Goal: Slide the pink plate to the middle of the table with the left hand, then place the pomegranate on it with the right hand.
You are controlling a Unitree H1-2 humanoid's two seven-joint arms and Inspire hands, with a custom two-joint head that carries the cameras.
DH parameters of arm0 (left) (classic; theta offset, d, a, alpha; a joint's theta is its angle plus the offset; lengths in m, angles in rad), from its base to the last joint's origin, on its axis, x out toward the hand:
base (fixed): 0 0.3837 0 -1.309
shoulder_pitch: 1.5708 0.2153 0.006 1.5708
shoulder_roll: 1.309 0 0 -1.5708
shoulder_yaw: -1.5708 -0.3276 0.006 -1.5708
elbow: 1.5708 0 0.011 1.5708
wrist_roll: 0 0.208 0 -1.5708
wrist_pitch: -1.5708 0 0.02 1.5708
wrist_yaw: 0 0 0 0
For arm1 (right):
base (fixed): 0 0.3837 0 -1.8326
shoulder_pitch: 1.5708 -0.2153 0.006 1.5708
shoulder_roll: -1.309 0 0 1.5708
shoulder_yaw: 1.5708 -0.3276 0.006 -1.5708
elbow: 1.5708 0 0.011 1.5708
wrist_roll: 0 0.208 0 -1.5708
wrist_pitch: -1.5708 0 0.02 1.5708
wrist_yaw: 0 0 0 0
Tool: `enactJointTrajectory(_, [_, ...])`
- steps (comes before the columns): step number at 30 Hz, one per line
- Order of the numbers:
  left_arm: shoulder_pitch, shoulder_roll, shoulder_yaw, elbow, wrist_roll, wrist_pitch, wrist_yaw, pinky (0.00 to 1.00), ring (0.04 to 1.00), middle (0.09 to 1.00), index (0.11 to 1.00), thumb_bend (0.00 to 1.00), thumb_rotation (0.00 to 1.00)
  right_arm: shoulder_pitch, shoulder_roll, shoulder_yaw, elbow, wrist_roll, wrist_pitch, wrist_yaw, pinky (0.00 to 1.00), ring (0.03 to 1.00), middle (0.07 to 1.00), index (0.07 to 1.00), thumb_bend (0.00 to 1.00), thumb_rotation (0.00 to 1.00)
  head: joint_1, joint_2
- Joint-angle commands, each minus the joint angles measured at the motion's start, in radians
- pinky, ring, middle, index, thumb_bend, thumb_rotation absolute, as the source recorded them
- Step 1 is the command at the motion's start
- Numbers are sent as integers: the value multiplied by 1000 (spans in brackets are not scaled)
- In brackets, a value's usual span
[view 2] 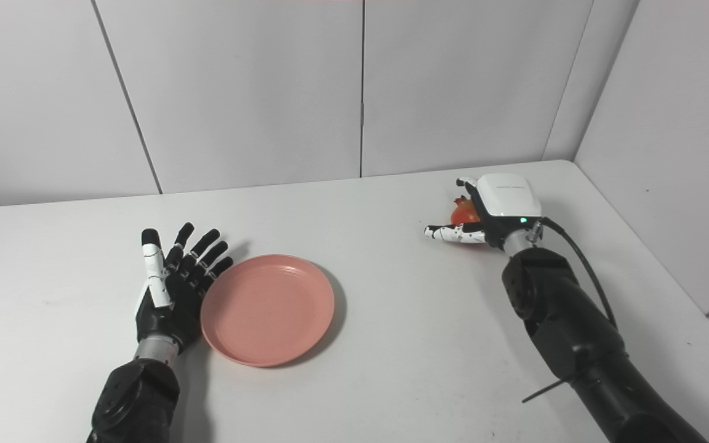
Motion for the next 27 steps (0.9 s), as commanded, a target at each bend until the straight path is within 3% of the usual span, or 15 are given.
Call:
enactJointTrajectory(1, [-5, -7, -3, -7, 1, 11, 6, 784, 827, 835, 948, 781, 986, -30, -16, -8, -12, 2, 2, -27, 664, 780, 826, 810, 893, 826, 5, 0])
enactJointTrajectory(10, [0, -11, -6, -20, 10, 25, 19, 768, 821, 830, 944, 782, 997, -35, 11, -1, 44, 13, 10, -36, 623, 740, 798, 791, 852, 737, 15, 7])
enactJointTrajectory(13, [1, -13, -7, -26, 11, 31, 27, 760, 814, 823, 938, 779, 995, -42, 17, 9, 60, 8, 13, -37, 509, 641, 741, 752, 799, 546, 15, 7])
enactJointTrajectory(14, [2, -14, -8, -27, 12, 32, 30, 759, 813, 823, 937, 779, 994, -45, 20, 10, 67, 9, 13, -39, 502, 634, 736, 750, 797, 535, 15, 7])
enactJointTrajectory(17, [3, -13, -14, -27, 14, 30, 28, 761, 817, 826, 941, 774, 999, -49, 35, -1, 81, 33, 8, -50, 404, 530, 672, 712, 771, 382, 19, 11])
enactJointTrajectory(19, [3, -14, -15, -26, 16, 28, 30, 760, 817, 817, 935, 770, 996, -50, 43, -9, 91, 59, -11, -64, 363, 469, 609, 662, 742, 177, 20, 11])
enactJointTrajectory(21, [2, -14, -16, -24, 16, 27, 30, 758, 814, 812, 932, 774, 993, -50, 45, -8, 97, 78, -22, -74, 338, 428, 519, 630, 608, 46, 21, 12])
enactJointTrajectory(23, [2, -14, -17, -24, 17, 27, 31, 759, 814, 815, 931, 778, 993, -53, 43, 2, 103, 86, -26, -83, 282, 376, 459, 557, 533, 9, 21, 12])
enactJointTrajectory(27, [1, -16, -18, -26, 14, 28, 34, 767, 815, 812, 931, 783, 986, -55, 40, 13, 110, 88, -29, -99, 242, 379, 448, 526, 516, 0, 23, 14])
